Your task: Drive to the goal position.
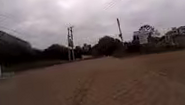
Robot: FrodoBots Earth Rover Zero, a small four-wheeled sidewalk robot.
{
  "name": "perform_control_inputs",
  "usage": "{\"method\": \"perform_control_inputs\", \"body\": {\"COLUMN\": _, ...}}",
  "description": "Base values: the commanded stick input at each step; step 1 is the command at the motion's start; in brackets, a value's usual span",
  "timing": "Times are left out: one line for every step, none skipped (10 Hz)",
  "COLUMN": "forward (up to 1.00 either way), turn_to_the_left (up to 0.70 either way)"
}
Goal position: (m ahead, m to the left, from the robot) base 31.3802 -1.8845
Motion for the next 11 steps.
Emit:
{"method": "perform_control_inputs", "body": {"forward": 0.70, "turn_to_the_left": 0.08}}
{"method": "perform_control_inputs", "body": {"forward": 0.70, "turn_to_the_left": 0.05}}
{"method": "perform_control_inputs", "body": {"forward": 0.70, "turn_to_the_left": 0.02}}
{"method": "perform_control_inputs", "body": {"forward": 0.70, "turn_to_the_left": 0.04}}
{"method": "perform_control_inputs", "body": {"forward": 0.70, "turn_to_the_left": -0.31}}
{"method": "perform_control_inputs", "body": {"forward": 0.70, "turn_to_the_left": -0.26}}
{"method": "perform_control_inputs", "body": {"forward": 0.70, "turn_to_the_left": -0.20}}
{"method": "perform_control_inputs", "body": {"forward": 0.70, "turn_to_the_left": -0.26}}
{"method": "perform_control_inputs", "body": {"forward": 0.70, "turn_to_the_left": -0.32}}
{"method": "perform_control_inputs", "body": {"forward": 0.70, "turn_to_the_left": -0.35}}
{"method": "perform_control_inputs", "body": {"forward": 0.70, "turn_to_the_left": -0.34}}
